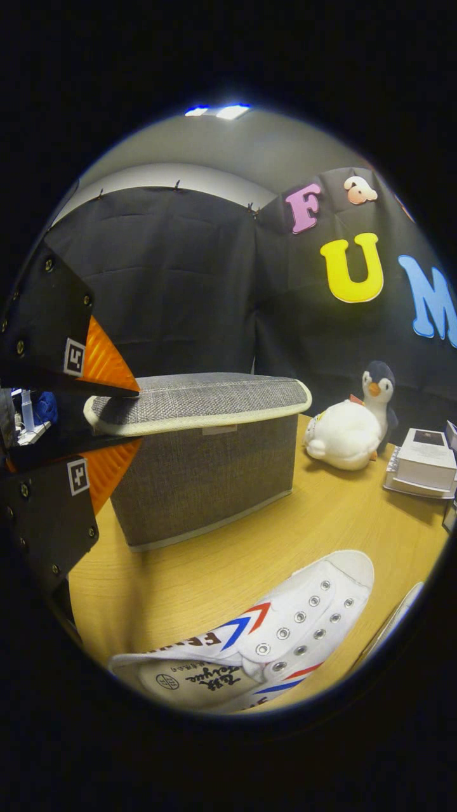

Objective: Open the storage box then place both shoes into the box .Put the left shoe in first, then the right shoe, with the right side of both shoes facing outward in a uniform manner.

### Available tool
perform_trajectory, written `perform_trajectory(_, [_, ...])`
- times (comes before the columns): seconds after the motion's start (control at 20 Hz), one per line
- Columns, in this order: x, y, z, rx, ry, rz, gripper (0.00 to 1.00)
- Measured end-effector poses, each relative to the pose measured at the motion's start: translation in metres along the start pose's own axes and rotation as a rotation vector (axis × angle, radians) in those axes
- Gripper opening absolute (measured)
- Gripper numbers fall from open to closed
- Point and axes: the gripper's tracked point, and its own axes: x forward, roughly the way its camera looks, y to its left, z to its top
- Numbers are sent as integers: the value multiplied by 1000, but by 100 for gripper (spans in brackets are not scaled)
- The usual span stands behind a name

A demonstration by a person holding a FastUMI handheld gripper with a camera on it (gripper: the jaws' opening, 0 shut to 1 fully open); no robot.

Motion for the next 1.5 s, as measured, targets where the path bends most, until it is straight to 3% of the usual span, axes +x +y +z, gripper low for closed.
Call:
perform_trajectory(0.1, [12, -8, -6, -8, -25, -15, 0])
perform_trajectory(0.25, [33, 1, -17, -58, -14, -30, 0])
perform_trajectory(0.45, [7, 45, -11, -106, -6, -19, 0])
perform_trajectory(0.75, [7, 94, -13, -259, -9, -35, 0])
perform_trajectory(0.9, [14, 103, -16, -325, -23, -81, 0])
perform_trajectory(1.5, [60, 185, -52, -511, -19, -109, 0])
